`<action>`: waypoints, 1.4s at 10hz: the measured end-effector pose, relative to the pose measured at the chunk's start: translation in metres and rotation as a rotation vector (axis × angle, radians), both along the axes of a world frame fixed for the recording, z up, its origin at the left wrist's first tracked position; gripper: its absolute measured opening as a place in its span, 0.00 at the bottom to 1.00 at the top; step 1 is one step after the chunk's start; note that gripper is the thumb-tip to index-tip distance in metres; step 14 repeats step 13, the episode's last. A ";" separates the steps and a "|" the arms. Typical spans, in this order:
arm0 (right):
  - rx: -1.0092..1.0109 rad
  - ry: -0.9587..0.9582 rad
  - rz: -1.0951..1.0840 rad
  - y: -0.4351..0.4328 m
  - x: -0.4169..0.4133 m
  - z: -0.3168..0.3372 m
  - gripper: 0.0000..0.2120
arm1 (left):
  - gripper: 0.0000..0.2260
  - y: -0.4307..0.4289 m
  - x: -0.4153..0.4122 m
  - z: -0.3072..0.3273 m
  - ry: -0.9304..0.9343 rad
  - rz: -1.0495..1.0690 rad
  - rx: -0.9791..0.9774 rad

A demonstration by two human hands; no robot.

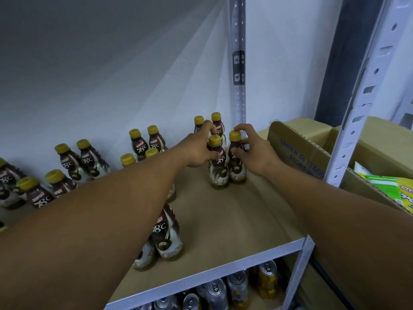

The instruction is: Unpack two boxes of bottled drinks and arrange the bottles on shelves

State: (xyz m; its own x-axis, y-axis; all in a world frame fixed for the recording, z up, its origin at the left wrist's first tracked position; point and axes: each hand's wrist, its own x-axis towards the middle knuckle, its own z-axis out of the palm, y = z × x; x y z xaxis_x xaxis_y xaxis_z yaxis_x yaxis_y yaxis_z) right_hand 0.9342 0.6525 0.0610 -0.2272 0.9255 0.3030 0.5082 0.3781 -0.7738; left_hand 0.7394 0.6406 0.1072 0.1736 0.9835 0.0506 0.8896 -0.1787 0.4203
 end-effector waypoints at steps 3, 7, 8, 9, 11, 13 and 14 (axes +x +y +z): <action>0.004 0.012 0.035 0.000 0.001 -0.003 0.22 | 0.22 -0.011 0.001 0.005 0.022 0.016 -0.027; 0.011 0.025 0.067 0.006 0.000 -0.009 0.23 | 0.24 -0.011 -0.003 0.007 0.064 0.024 -0.028; 0.015 0.021 0.064 0.008 -0.001 -0.010 0.23 | 0.25 -0.010 -0.003 0.006 0.064 0.024 -0.025; 0.019 0.023 0.065 0.008 -0.002 -0.011 0.23 | 0.25 -0.010 -0.003 0.005 0.055 0.025 -0.025; 0.020 0.028 0.065 0.005 -0.002 -0.011 0.24 | 0.25 -0.013 -0.003 0.005 0.030 0.026 -0.023; -0.005 0.028 0.069 -0.004 -0.002 -0.004 0.33 | 0.30 -0.020 -0.002 0.008 0.024 0.024 -0.031; -0.005 0.028 0.069 -0.004 -0.002 -0.004 0.33 | 0.30 -0.020 -0.002 0.008 0.024 0.024 -0.031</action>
